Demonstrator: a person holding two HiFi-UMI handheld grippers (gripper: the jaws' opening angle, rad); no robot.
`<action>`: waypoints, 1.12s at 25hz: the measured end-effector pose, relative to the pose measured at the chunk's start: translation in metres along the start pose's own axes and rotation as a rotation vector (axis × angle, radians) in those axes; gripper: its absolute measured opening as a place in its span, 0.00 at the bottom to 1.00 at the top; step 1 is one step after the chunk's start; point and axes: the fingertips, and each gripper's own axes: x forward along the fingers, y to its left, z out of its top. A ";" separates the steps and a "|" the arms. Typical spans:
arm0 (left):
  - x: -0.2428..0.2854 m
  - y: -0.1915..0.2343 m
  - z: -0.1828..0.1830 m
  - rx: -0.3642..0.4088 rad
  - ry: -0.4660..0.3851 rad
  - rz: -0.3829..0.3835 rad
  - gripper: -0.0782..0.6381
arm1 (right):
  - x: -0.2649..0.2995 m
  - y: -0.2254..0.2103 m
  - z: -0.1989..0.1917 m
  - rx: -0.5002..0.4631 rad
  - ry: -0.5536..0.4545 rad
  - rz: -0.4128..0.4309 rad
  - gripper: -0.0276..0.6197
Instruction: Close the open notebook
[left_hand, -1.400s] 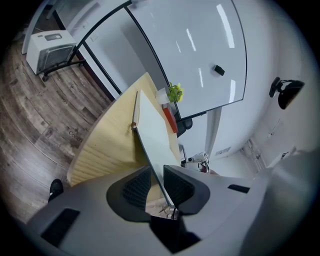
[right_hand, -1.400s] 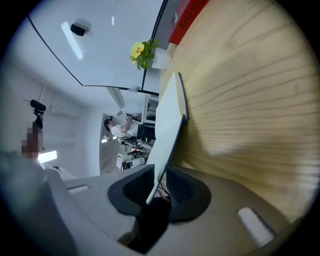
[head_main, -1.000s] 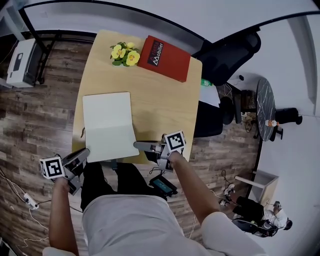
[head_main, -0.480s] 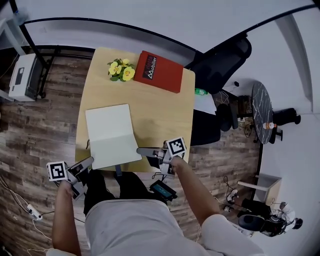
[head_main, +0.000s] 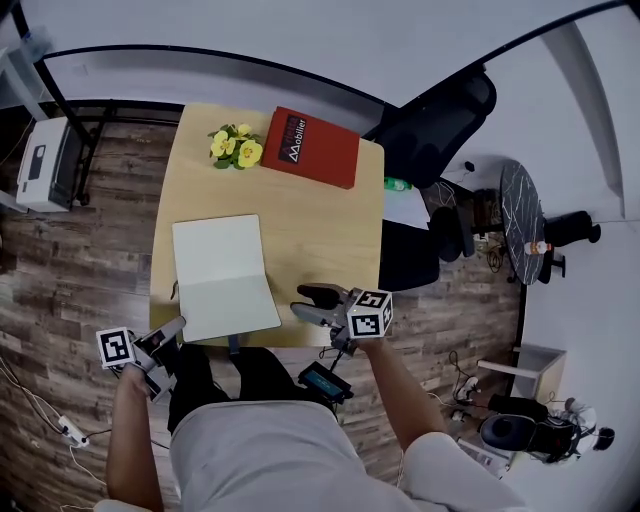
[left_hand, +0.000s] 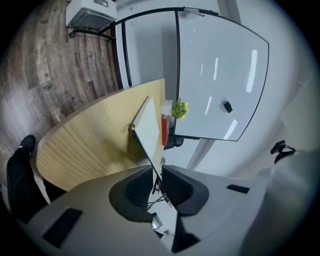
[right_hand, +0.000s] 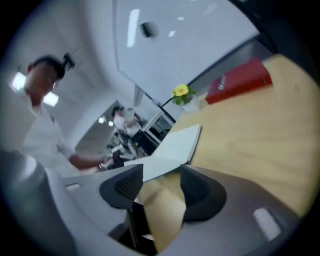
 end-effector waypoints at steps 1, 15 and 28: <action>-0.001 -0.001 0.001 -0.005 -0.001 -0.004 0.19 | 0.001 0.003 -0.002 -0.181 0.036 -0.045 0.39; -0.003 -0.007 0.015 -0.068 -0.035 -0.047 0.21 | 0.050 0.043 -0.027 -1.182 0.268 -0.102 0.38; -0.002 -0.012 0.022 -0.071 -0.063 -0.060 0.24 | 0.057 0.055 -0.022 -1.159 0.241 -0.079 0.13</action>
